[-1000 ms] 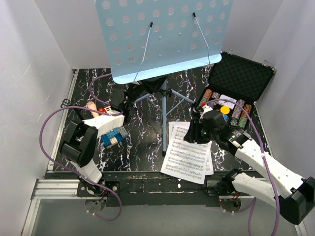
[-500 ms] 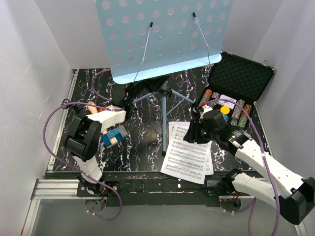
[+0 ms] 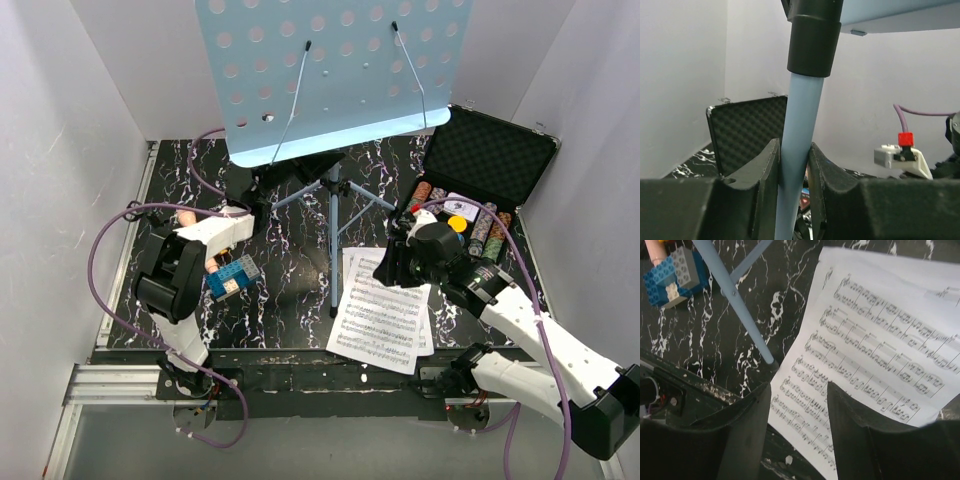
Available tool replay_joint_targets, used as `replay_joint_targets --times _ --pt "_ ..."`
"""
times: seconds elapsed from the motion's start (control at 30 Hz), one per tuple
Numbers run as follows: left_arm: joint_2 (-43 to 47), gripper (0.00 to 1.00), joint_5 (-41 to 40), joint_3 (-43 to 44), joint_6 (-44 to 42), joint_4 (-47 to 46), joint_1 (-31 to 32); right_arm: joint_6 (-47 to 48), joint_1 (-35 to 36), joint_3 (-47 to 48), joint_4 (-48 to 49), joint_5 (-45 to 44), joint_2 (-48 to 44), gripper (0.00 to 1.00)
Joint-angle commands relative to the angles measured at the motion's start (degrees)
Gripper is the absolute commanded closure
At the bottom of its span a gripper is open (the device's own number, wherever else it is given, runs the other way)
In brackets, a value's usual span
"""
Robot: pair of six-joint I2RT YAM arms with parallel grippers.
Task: Pack up the instrument practice props
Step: Unscrew the knob on the music stand.
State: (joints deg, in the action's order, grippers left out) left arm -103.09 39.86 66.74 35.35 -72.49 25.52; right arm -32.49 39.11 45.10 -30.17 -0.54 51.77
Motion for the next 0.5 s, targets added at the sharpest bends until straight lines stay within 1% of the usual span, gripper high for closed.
replay_joint_targets --times 0.0,0.07,0.13,0.27,0.4,0.47 --pt "1.31 1.00 2.76 4.10 9.46 3.50 -2.83 4.10 -1.14 3.32 8.88 -5.17 -0.62 0.42" --pt "0.79 1.00 5.65 4.89 12.01 3.06 -4.50 4.80 -2.80 4.37 12.66 -4.83 0.52 0.41" --pt "0.08 1.00 8.21 5.68 14.55 2.53 -6.35 4.80 -4.83 5.26 16.79 -2.55 2.19 0.41" --pt "-1.94 1.00 11.46 5.42 21.23 -3.96 -9.34 2.79 -8.78 7.02 26.02 3.25 6.84 0.41" --pt "-1.85 1.00 13.93 4.02 24.84 -6.25 -11.54 2.17 -9.58 7.02 39.54 6.07 11.41 0.41" --pt "-1.85 1.00 15.59 3.49 26.86 -7.40 -12.16 1.56 -9.76 8.33 43.52 8.35 14.66 0.40"
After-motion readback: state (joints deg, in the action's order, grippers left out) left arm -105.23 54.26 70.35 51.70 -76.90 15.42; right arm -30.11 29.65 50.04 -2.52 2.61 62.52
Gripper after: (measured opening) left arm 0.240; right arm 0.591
